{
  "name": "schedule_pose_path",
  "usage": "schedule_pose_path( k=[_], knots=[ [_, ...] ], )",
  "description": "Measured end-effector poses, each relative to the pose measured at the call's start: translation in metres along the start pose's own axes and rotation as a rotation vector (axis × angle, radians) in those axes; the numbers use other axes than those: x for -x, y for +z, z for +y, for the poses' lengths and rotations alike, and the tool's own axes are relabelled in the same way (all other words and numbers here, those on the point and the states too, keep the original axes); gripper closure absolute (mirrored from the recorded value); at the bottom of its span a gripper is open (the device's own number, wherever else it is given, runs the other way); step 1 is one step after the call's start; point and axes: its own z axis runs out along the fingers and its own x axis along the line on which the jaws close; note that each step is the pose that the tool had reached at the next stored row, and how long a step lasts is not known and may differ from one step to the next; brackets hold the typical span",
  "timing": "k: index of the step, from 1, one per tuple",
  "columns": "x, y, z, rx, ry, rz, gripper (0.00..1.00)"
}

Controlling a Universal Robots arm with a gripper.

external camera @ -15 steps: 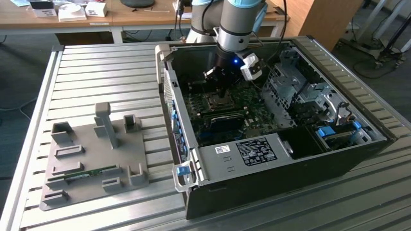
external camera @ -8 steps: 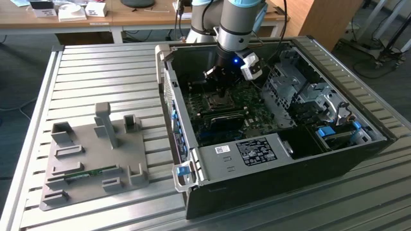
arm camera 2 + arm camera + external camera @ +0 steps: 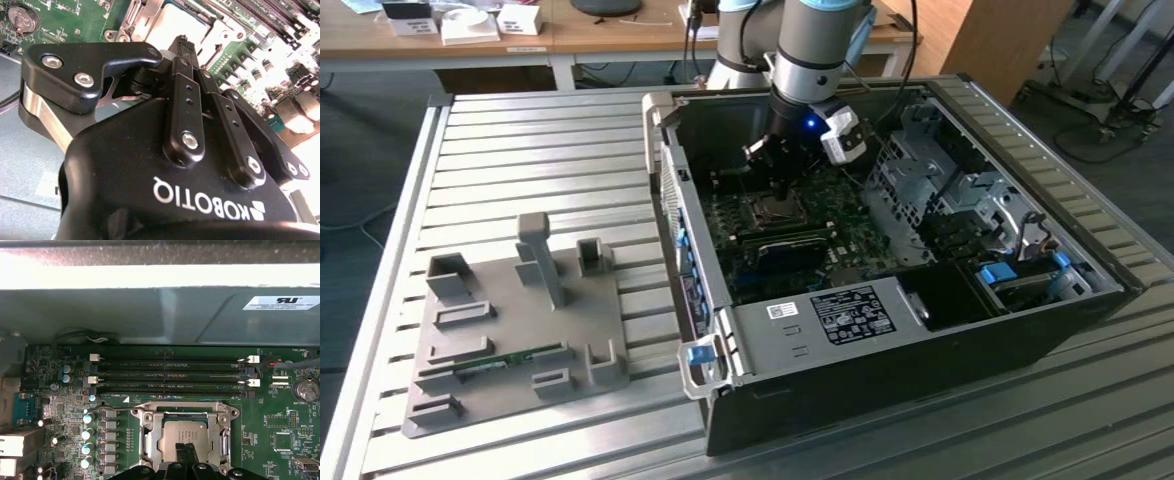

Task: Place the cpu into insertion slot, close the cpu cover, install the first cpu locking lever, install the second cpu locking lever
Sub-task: 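Install the first cpu locking lever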

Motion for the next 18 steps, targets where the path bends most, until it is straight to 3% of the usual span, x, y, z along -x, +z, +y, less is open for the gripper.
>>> schedule_pose_path(
  k=[18],
  knots=[
    [-0.0027,-0.0007,0.0001,0.0002,0.0,-0.0002,0.89]
  ],
)
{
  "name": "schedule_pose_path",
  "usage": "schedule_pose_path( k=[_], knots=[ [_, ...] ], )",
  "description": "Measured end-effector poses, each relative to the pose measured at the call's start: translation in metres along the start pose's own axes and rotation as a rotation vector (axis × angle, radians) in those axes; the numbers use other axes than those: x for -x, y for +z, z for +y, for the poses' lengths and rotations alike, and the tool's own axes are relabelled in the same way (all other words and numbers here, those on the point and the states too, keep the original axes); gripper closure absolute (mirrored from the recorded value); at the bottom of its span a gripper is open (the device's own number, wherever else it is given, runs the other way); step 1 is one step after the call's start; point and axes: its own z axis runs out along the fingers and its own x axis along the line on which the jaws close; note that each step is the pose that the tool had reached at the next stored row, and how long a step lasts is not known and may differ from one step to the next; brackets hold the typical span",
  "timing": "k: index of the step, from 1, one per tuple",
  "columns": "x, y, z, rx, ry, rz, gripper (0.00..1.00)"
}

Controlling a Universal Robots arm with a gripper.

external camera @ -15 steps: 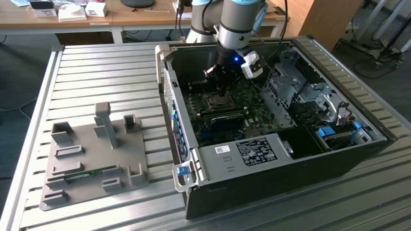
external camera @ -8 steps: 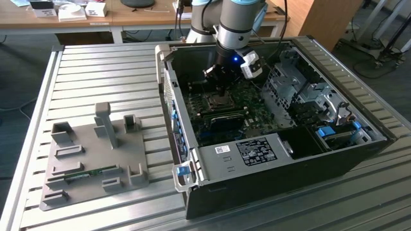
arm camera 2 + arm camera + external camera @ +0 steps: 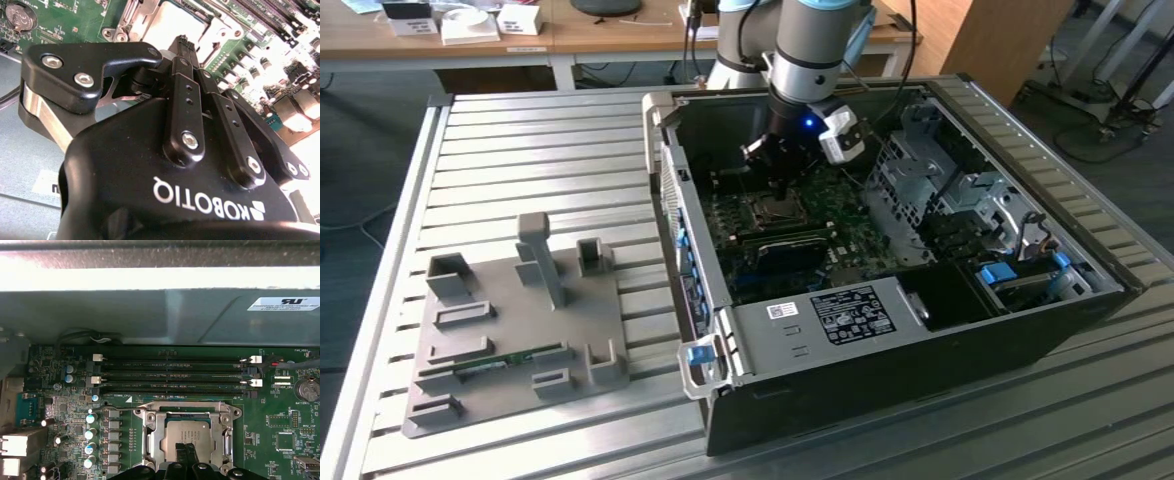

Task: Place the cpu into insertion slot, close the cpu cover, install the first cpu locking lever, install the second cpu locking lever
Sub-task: 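Install the first cpu locking lever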

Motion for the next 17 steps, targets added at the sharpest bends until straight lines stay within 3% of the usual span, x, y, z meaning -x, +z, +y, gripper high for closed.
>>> schedule_pose_path(
  k=[17],
  knots=[
    [-0.004,-0.0001,0.0,0.0,0.0,0.0,0.89]
  ],
)
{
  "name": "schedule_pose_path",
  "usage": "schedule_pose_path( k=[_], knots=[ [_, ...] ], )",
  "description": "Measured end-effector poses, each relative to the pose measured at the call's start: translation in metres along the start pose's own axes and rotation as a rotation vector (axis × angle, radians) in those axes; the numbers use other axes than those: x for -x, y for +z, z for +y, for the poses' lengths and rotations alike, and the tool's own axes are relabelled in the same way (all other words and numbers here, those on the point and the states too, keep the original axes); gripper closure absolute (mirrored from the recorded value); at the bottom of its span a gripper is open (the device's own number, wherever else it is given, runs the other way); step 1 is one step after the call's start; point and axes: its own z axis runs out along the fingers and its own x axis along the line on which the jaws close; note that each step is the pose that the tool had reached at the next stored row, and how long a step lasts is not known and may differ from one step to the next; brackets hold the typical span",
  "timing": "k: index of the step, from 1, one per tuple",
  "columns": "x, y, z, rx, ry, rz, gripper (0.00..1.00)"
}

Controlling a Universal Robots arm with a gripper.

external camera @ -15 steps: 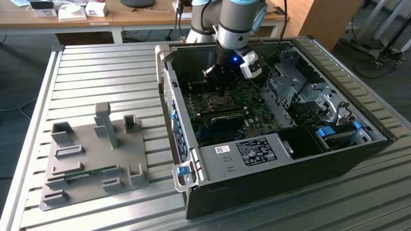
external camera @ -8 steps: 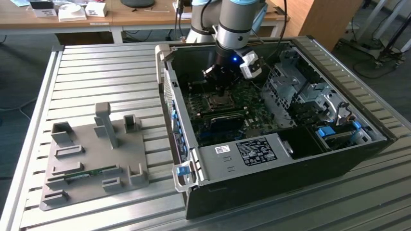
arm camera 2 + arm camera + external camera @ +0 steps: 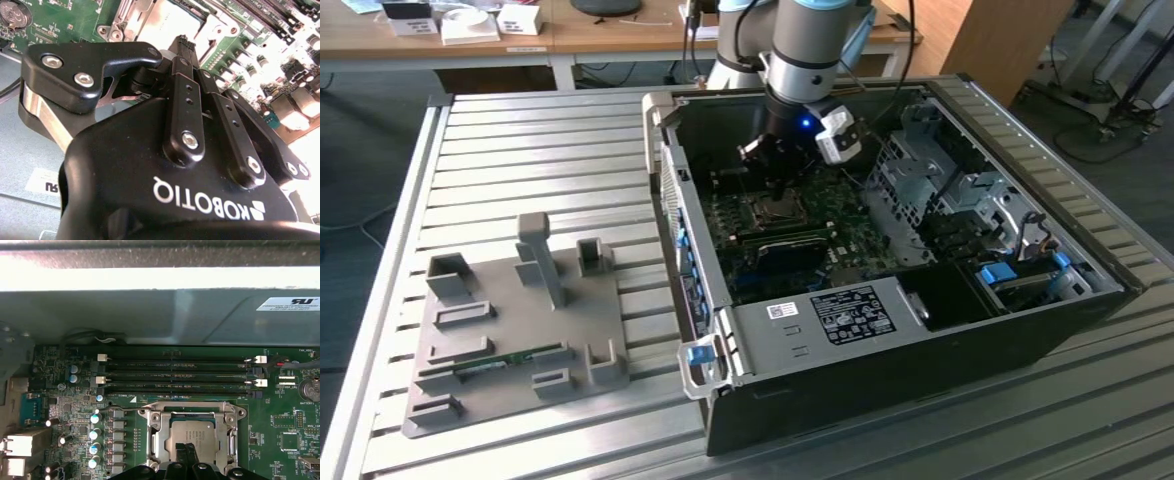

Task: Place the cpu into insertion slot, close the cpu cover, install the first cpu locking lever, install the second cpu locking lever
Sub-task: 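Install the first cpu locking lever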

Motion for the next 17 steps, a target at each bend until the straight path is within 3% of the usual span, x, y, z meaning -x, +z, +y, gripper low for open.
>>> schedule_pose_path(
  k=[17],
  knots=[
    [-0.0088,-0.0001,0.0001,0.0,0.0,0.0,0.89]
  ],
)
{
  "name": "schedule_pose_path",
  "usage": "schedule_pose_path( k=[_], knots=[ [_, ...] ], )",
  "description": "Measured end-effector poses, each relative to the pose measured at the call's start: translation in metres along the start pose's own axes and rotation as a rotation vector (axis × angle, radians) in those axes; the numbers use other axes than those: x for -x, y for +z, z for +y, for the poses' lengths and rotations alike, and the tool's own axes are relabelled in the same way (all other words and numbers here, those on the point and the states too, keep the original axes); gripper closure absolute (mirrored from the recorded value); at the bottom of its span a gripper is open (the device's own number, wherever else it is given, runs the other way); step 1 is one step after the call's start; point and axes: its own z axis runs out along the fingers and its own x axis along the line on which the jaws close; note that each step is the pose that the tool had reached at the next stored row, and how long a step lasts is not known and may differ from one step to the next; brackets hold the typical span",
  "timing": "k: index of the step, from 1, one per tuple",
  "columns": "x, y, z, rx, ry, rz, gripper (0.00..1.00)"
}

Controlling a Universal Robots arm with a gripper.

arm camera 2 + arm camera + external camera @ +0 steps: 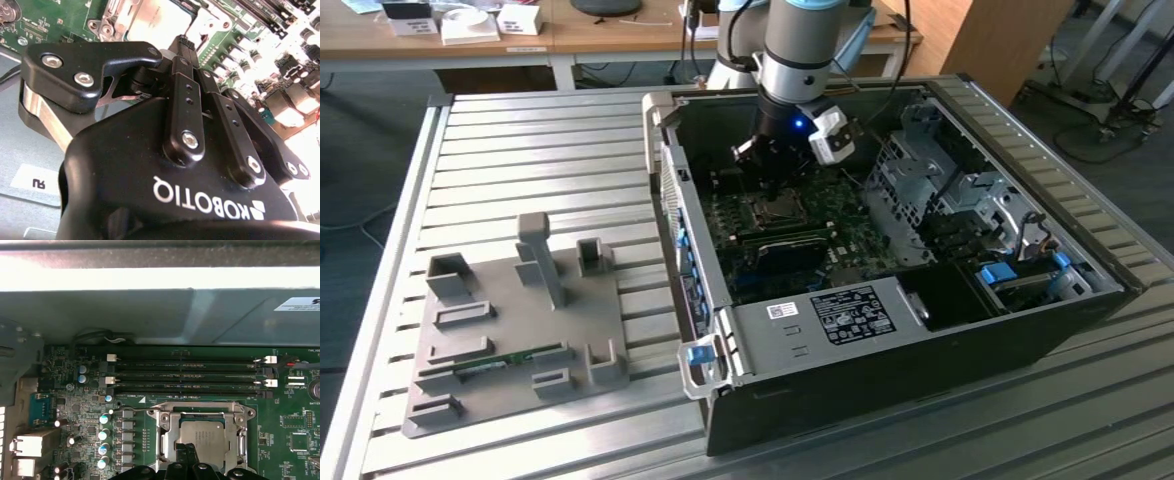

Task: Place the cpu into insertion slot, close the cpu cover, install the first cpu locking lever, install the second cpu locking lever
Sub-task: 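Install the first cpu locking lever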

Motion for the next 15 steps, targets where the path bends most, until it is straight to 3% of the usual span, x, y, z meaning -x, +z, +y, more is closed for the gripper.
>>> schedule_pose_path(
  k=[8,15],
  knots=[
    [-0.0001,-0.0016,0.0,0.0,0.0,0.0,0.89],
    [0.0002,-0.0129,0.0006,-0.0001,0.0,0.0,0.89]
  ],
)
